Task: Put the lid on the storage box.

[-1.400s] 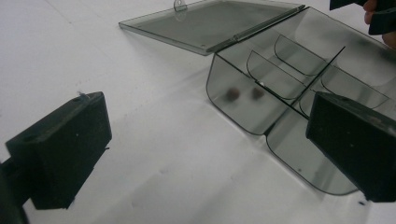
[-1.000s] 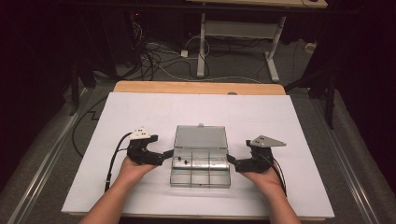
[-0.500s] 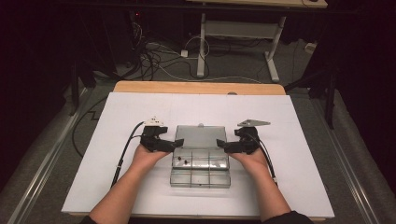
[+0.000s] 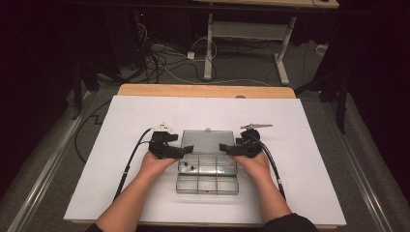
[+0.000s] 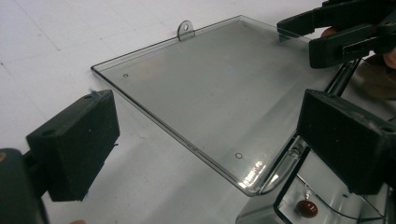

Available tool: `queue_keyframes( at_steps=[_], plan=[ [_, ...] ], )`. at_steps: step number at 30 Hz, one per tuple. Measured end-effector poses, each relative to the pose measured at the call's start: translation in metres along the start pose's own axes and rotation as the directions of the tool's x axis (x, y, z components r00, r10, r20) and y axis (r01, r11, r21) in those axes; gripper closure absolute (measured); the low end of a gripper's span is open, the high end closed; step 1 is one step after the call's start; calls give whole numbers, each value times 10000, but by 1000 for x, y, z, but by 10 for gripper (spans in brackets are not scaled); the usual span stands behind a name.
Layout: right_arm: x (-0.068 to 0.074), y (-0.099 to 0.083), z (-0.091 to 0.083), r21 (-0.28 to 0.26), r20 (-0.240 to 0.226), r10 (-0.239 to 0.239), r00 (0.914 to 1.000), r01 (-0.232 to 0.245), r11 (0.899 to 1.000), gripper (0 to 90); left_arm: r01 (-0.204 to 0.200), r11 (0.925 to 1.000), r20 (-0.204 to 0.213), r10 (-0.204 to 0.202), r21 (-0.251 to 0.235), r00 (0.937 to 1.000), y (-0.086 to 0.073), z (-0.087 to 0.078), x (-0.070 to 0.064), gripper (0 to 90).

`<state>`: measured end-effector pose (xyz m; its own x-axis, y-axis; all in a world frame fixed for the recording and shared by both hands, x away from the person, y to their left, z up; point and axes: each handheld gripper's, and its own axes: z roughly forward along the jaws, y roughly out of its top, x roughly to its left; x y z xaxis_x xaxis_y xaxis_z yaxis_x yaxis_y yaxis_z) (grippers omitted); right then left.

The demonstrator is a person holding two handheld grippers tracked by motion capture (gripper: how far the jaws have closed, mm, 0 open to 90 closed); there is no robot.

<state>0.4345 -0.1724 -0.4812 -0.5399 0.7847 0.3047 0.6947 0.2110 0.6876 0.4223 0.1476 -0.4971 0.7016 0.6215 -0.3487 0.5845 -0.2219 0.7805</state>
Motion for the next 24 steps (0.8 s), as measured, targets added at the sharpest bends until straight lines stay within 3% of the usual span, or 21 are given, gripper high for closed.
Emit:
queue_keyframes(
  at_steps=[8,13,16,24],
  plan=[
    [0,-2,1,174,-515,479,9975,-471,9987,160,-40,10000,-56,41,20,10000,0,0,-1,58],
    [-1,-4,0,52,-810,684,9944,-683,9977,237,-4,10000,-130,5,66,9999,0,-1,0,59],
    [1,-6,-4,-330,-858,487,9951,-517,9981,307,-37,9999,-174,39,115,9998,1,-3,0,75],
    [9,-6,-21,-1123,-240,-582,9980,551,9921,492,-352,9994,-28,352,-75,9994,2,-9,-5,210]
  ],
)
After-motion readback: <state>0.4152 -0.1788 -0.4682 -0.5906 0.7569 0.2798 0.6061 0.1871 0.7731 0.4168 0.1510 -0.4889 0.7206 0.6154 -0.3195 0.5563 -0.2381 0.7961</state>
